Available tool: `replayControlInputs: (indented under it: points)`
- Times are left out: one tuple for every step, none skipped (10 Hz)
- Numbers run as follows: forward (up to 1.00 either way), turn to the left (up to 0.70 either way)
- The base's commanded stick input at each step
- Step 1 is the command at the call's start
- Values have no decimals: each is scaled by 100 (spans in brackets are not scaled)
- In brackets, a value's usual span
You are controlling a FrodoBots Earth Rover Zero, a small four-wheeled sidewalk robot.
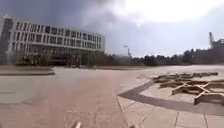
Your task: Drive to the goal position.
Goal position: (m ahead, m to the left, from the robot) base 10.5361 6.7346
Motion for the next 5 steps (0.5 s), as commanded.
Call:
replayControlInputs:
  points:
    - [70,-1]
    - [70,-1]
    - [70,-1]
    - [70,-1]
    - [70,-1]
